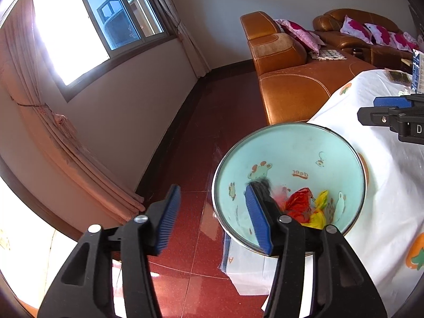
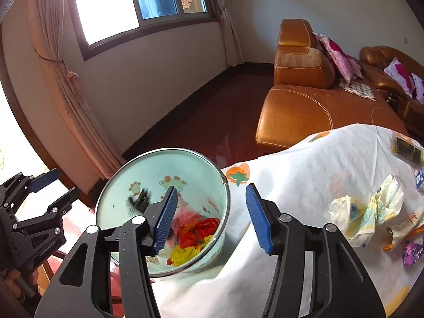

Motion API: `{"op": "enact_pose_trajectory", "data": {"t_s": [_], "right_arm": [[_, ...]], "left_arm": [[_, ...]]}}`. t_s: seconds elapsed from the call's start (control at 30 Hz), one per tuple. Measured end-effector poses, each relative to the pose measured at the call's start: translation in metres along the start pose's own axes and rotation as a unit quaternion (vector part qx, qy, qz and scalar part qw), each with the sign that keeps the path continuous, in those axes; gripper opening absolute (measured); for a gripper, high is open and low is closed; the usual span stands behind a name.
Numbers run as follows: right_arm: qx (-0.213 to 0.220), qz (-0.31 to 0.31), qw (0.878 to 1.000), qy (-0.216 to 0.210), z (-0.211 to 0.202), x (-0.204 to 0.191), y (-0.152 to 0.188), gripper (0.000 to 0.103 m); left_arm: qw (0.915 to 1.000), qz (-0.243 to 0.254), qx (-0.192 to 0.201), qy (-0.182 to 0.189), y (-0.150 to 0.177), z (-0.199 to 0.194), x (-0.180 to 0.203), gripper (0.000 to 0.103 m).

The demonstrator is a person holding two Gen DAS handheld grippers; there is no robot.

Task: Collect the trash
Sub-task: 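Open both tools over the teal bin to drop the wrapper and net, then grasp the yellow sponge on the table with the right tool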

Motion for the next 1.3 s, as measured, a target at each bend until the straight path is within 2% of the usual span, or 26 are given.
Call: {"op": "enact_pose_trajectory", "data": {"t_s": [0.27,0.33,0.53,0.83,1.03,1.17,1.3], "right_arm": [[-0.002,0.012,1.000,0.010,-0.009,0.008,0.010,0.056],[-0.003,0.017,1.000,0.015,-0.014,0.012,0.014,0.056],[0.002,0.034,0.999,0.036,-0.046,0.038,0.032,0.056],[0.002,0.073,0.988,0.134,-0.130,0.122,0.098,0.055],[-0.006,0.130,0.976,0.173,-0.165,0.174,0.144,0.055],[-0.034,0.145,0.973,0.173,-0.168,0.185,0.165,0.055],[-0.072,0.133,0.975,0.162,-0.161,0.175,0.181,0.055]], "left_arm": [[1.0000,-0.001,0.004,-0.002,0.000,-0.004,0.003,0.063],[1.0000,-0.005,0.007,-0.004,-0.001,-0.005,0.002,0.073],[0.9999,-0.004,0.008,0.009,0.003,-0.012,0.015,0.074],[0.9962,0.050,0.010,0.071,0.027,-0.039,0.081,0.075],[0.9923,0.081,0.012,0.093,0.039,-0.054,0.114,0.075],[0.9908,0.091,0.016,0.098,0.043,-0.062,0.123,0.075],[0.9904,0.093,0.017,0.101,0.044,-0.066,0.125,0.076]]}}
Point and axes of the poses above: each gripper's, at about its wrist camera, not at the fingertips, and z roughly the way its jaws point, x to its right, y to its underside, the point moved 1 cm from there along z, roughly the way its jaws point, and after that the axes turned 10 degrees about -z, right-handed, at the moved point
